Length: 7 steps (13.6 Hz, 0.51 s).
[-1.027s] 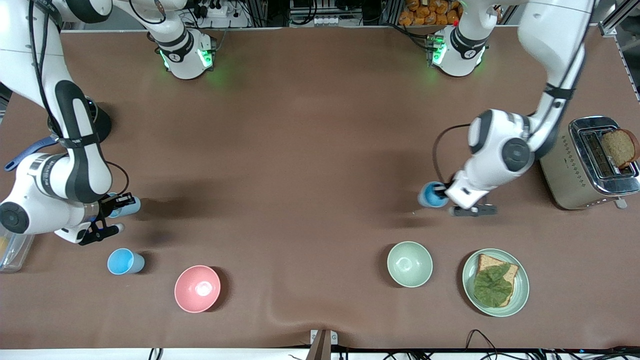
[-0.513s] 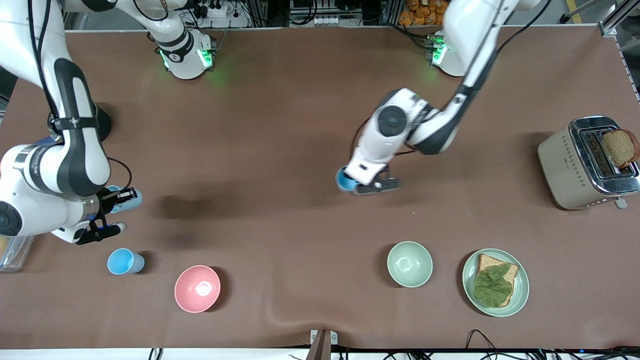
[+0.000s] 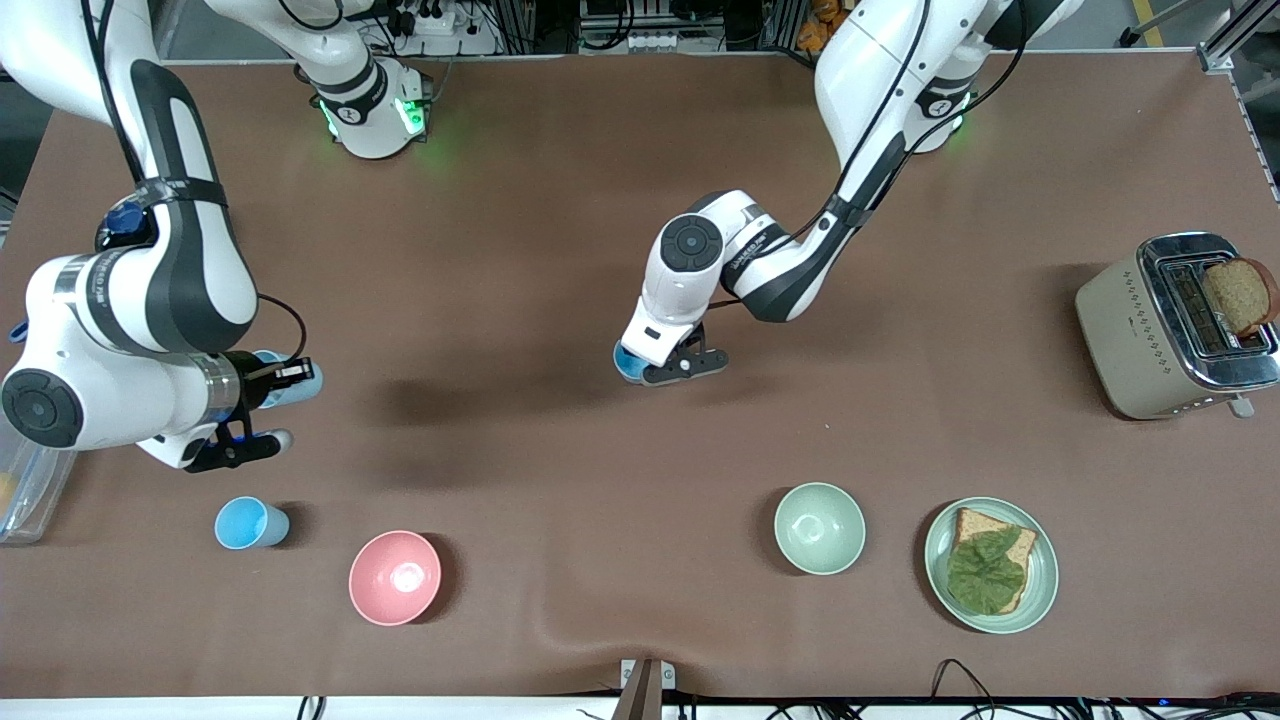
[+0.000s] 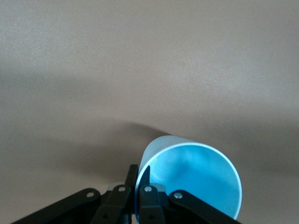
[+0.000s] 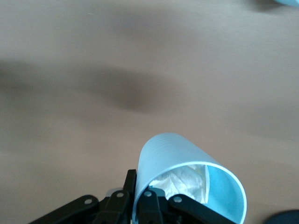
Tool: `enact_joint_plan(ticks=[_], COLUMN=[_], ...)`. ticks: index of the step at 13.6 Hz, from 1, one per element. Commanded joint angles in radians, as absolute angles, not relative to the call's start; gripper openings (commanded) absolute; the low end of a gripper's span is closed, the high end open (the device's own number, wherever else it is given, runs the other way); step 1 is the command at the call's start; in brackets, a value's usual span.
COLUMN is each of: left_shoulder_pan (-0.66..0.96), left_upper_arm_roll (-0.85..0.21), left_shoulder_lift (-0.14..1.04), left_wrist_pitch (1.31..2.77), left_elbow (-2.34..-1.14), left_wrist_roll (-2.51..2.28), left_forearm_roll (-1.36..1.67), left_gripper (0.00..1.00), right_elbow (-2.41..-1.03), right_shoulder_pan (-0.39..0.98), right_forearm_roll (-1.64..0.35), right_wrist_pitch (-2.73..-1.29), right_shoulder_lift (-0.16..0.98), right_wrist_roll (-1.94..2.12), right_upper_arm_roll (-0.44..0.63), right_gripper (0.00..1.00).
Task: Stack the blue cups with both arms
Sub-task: 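Set the left cup at table center while the right gripper carries its cup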
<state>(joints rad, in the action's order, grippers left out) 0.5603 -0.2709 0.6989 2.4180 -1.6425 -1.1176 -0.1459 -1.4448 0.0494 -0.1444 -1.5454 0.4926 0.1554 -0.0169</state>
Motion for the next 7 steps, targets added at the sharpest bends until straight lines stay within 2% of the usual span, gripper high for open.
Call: enact_joint_plan(ticks=[1,2,3,5,7], left_shoulder_pan=[0.583,0.577,0.574,0.568,0.534], left_upper_arm_roll=[-0.253,-0.253,-0.252,-0.252,-0.253], left_shoulder_lift=[0.701,0.696,0.692,0.670,0.597], left_wrist_pitch=[2.416,2.415,2.410,2.396,2.334], left_elbow=[-1.621,-1.623,-1.623,-1.623,-1.623], left_wrist_roll=[-1.170,-1.175,-1.183,-1.186,-1.187], left_forearm_roll=[-0.187,-0.195,-0.195,-0.195,-0.189], left_gripper=[0.10,0.86,1.00,1.00,1.00], right_elbow=[-1.427,-1.425,-1.424,-1.413,-1.411], right_shoulder_pan=[0.072,0.095,0.124,0.175,0.195], right_forearm_roll=[-0.209,-0.209,-0.209,-0.204,-0.209], right_wrist_pitch=[-1.509,-1.514,-1.516,-1.522,-1.523], right_shoulder_lift=[0.453,0.443,0.440,0.430,0.428], right_wrist_roll=[0.092,0.054,0.032,-0.024,-0.089], right_upper_arm_roll=[-0.060,-0.069,-0.071,-0.066,-0.067], right_gripper=[0.00,0.00,0.00,0.00,0.00])
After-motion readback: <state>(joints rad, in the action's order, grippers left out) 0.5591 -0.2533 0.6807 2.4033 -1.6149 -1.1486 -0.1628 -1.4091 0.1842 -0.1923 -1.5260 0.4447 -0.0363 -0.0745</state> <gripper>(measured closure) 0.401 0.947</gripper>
